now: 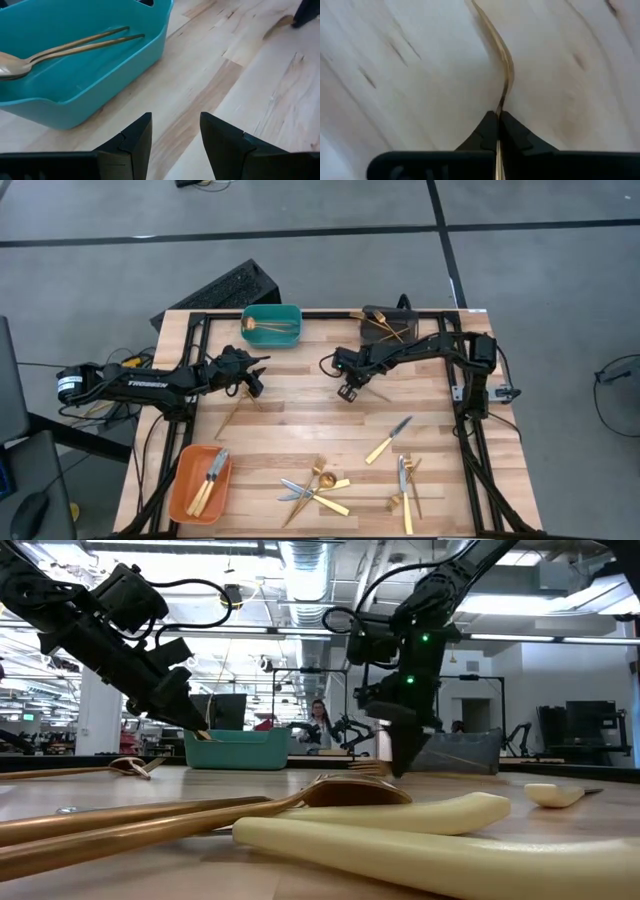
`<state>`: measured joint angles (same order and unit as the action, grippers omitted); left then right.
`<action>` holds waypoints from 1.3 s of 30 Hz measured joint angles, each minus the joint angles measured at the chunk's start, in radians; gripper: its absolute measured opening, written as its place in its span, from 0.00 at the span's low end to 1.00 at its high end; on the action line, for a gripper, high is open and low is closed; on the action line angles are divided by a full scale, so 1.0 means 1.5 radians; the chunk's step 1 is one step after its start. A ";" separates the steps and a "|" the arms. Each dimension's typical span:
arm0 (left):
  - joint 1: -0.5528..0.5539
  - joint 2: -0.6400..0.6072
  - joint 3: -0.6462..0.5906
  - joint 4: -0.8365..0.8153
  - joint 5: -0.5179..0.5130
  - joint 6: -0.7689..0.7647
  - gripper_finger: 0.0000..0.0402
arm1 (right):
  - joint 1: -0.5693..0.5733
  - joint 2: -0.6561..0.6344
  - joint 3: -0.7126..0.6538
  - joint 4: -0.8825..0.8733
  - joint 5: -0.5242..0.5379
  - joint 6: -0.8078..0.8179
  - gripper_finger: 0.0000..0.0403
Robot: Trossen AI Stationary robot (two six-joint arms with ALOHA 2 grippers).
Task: Sort silverware by color (type)
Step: Put the gold fork into the black bin, then put the gold spoon into the green bin
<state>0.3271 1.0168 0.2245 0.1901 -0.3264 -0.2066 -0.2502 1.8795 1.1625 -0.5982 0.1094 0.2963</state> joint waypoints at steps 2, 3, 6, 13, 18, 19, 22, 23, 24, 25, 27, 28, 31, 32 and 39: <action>0.000 0.000 0.000 0.000 0.005 0.000 0.38 | -0.002 -0.018 0.020 -0.051 -0.001 -0.039 0.08; 0.000 0.000 0.000 0.000 0.005 0.000 0.38 | -0.002 -0.032 0.037 -0.072 0.010 -0.067 0.09; 0.000 0.000 0.000 0.000 0.005 0.000 0.38 | -0.005 -0.081 0.080 -0.118 0.099 -0.176 0.09; 0.000 0.000 0.000 0.000 -0.002 0.000 0.38 | -0.083 -0.174 0.075 -0.077 0.201 -0.529 0.06; 0.000 0.000 0.000 0.000 0.000 -0.007 0.38 | -0.210 -0.204 0.019 0.031 0.075 -0.623 0.07; 0.000 0.000 0.000 0.000 0.000 -0.013 0.38 | -0.236 -0.208 0.006 0.053 0.063 -0.637 0.07; 0.000 0.000 0.000 0.000 0.001 -0.029 0.38 | -0.287 -0.207 -0.023 0.108 0.064 -0.677 0.07; 0.000 0.000 0.000 0.000 0.004 -0.033 0.38 | -0.296 -0.202 -0.029 0.112 0.065 -0.679 0.08; 0.000 0.000 0.000 -0.001 0.005 -0.033 0.38 | -0.302 -0.195 -0.035 0.108 0.064 -0.675 0.09; 0.000 0.000 0.000 -0.005 0.003 -0.033 0.38 | -0.305 -0.189 -0.040 0.108 0.062 -0.666 0.10; 0.000 0.000 0.000 -0.014 -0.006 -0.025 0.38 | -0.308 -0.177 -0.048 0.127 0.054 -0.647 0.13; 0.000 0.000 0.000 -0.016 -0.017 -0.019 0.38 | -0.311 -0.173 -0.052 0.132 0.049 -0.630 0.15; 0.000 0.000 0.000 -0.009 -0.050 -0.013 0.38 | -0.318 -0.156 -0.059 0.155 0.048 -0.577 0.22; 0.000 0.000 0.000 -0.009 -0.053 -0.015 0.38 | -0.320 -0.152 -0.060 0.158 0.048 -0.554 0.24; 0.000 0.000 0.000 -0.019 -0.020 -0.032 0.38 | -0.305 -0.156 -0.060 0.156 0.049 -0.394 0.33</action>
<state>0.3271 1.0166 0.2241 0.1622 -0.3557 -0.2550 -0.7077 1.6459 1.0721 -0.3648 0.1837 -0.2943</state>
